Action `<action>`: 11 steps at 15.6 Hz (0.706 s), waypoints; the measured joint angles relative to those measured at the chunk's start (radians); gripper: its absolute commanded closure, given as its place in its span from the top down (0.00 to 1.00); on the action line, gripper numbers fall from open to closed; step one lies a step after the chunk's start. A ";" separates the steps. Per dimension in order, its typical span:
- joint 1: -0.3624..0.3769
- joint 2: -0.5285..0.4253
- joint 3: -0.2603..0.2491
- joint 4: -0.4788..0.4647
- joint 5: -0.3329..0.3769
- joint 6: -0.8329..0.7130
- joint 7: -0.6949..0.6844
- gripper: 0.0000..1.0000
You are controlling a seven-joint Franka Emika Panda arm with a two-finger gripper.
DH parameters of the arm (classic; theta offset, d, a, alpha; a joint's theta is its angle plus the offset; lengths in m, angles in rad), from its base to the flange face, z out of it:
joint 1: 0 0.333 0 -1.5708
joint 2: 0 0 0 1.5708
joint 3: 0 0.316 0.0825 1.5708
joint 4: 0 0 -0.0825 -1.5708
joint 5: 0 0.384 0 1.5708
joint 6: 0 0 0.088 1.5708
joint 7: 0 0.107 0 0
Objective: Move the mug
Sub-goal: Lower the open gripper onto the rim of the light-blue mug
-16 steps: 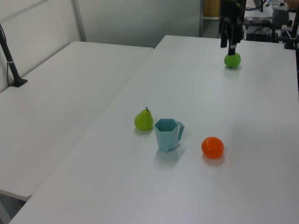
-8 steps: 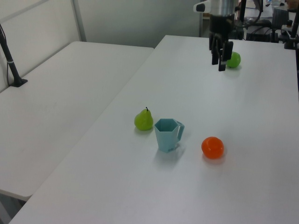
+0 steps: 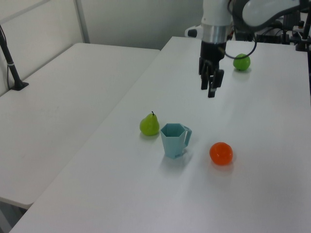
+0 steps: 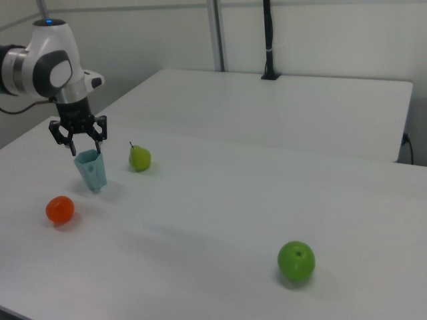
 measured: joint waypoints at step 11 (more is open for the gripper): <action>0.076 0.138 0.002 -0.067 -0.013 0.320 -0.008 0.68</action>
